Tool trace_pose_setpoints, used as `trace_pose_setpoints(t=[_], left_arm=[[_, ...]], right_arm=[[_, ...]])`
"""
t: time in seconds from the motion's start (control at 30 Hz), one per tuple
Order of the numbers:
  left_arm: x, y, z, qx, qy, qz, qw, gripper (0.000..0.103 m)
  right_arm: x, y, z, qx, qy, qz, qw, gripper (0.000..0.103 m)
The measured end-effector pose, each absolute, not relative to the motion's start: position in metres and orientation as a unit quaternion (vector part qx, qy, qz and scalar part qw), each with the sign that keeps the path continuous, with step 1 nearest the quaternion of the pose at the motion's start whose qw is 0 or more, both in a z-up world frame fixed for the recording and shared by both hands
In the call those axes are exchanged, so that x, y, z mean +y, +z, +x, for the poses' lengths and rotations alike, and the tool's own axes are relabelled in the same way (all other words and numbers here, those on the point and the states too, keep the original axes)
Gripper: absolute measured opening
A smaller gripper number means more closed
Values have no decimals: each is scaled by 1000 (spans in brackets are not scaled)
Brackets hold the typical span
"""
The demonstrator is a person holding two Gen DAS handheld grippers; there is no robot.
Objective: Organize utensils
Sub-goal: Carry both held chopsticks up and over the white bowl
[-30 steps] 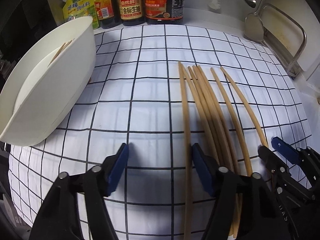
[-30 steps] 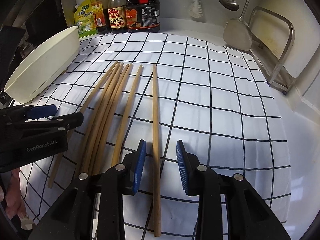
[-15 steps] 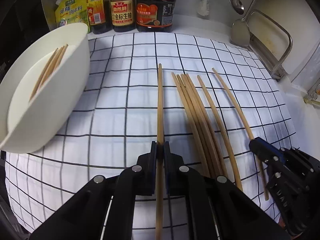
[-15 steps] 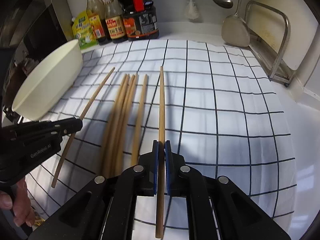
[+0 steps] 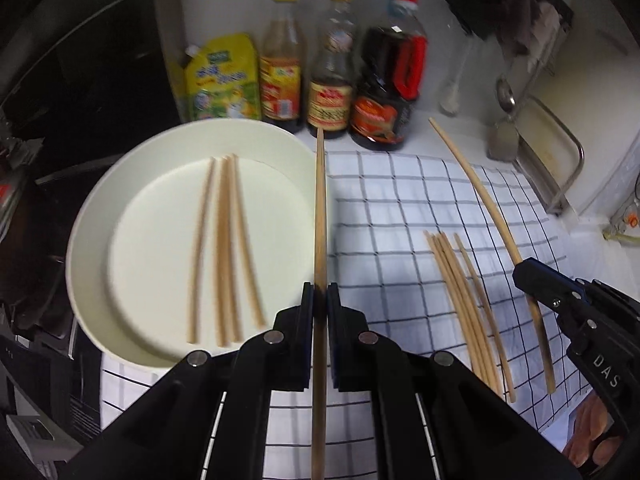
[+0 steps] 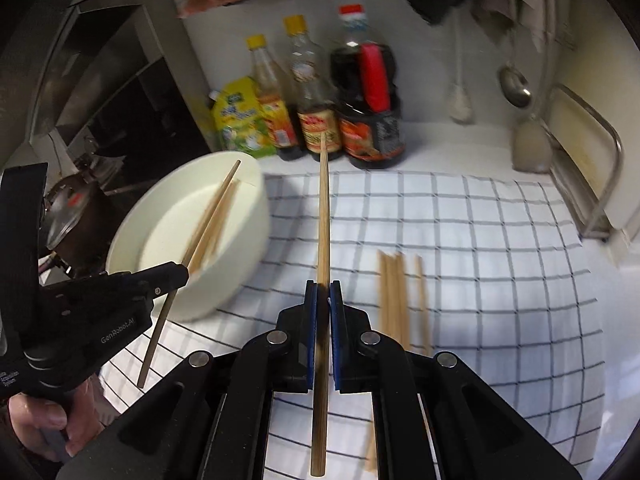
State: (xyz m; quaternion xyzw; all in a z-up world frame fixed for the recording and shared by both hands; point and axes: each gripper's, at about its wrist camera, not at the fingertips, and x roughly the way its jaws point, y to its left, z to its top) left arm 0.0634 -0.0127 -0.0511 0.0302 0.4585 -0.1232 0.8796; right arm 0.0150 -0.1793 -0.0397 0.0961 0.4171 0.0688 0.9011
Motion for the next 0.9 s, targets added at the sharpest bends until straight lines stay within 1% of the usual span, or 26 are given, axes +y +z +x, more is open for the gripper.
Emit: trace_pose_setpoints(t=[0.17, 0.33, 0.57, 0.9], left_arm=[[35, -31, 83, 443, -106, 29, 890, 8], [81, -29, 112, 444, -83, 28, 892, 8], [118, -54, 151, 468, -78, 22, 880, 8], [130, -94, 175, 504, -89, 27, 859, 8]], right_arm=[[-128, -30, 44, 408, 104, 92, 902, 6], [-77, -41, 84, 411, 129, 90, 898, 6], [-21, -66, 137, 444, 132, 87, 882, 6], [0, -112, 169, 503, 105, 102, 852, 6]])
